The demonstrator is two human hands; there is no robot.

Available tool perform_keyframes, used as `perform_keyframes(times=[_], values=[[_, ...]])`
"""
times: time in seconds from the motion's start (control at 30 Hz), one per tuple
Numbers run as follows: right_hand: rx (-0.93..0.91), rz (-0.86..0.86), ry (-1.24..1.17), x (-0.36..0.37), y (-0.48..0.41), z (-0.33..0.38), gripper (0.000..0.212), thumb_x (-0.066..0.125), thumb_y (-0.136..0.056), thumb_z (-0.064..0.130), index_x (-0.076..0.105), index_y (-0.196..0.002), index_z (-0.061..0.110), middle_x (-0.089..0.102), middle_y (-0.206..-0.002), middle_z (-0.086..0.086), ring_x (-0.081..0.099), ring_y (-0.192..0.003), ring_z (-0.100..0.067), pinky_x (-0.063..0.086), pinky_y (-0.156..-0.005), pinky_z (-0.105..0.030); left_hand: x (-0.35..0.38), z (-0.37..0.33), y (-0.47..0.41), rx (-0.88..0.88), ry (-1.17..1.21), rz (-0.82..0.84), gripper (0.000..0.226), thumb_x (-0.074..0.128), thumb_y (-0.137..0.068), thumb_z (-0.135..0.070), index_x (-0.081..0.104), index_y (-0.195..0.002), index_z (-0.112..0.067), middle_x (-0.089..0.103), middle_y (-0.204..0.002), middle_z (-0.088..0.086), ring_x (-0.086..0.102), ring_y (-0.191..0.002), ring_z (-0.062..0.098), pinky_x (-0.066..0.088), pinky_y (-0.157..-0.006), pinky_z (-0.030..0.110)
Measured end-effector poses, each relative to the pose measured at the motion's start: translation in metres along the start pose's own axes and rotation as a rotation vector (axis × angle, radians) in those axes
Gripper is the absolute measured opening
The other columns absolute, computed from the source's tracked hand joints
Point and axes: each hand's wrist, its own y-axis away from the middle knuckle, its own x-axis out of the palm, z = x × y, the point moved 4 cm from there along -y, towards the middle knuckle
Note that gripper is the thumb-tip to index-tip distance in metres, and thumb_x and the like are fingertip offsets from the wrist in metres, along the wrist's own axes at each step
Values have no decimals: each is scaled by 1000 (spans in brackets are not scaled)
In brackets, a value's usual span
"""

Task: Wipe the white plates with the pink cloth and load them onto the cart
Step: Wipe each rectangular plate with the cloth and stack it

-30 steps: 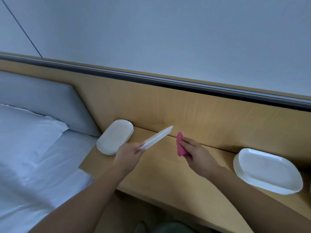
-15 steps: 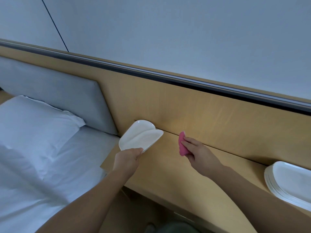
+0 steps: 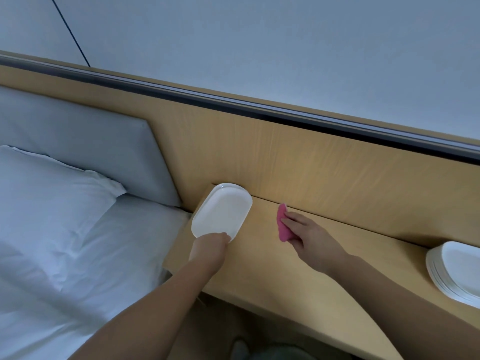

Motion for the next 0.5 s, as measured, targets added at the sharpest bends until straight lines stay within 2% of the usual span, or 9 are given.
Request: perform_keyframes(times=[0.1,0.23,0.37,0.5], values=[[16,12,12,1,-2,-1,51,53,-97,14,40,-146,16,29,-156,2,29,-142,-14,13,-106,-9,9,6,-11,14,-38,41,37,36,-98,-12,52,-130,-21,58,-124,-1,55,-113,20,46,-86,31],[36,14,16,3,-3,-4,51,53,-97,14,39,-146,17,28,-156,3,27,-143,-14,13,-107,-10,20,13,-24,22,-53,53,40,36,-98,-10,52,-131,-22,55,-130,-3,53,-118,18,45,-91,31],[46,3,18,4,-3,-8,51,54,-96,14,41,-145,16,30,-156,1,29,-142,-15,15,-109,-13,24,15,-32,-9,38,64,39,35,-101,-17,50,-137,-23,51,-137,-5,48,-125,17,40,-97,28],[68,-9,7,3,-1,-15,51,54,-96,14,41,-146,17,29,-156,3,28,-142,-14,12,-107,-10,18,10,-37,29,64,-27,28,40,-98,-26,61,-116,-21,59,-116,-7,55,-108,14,44,-80,24]])
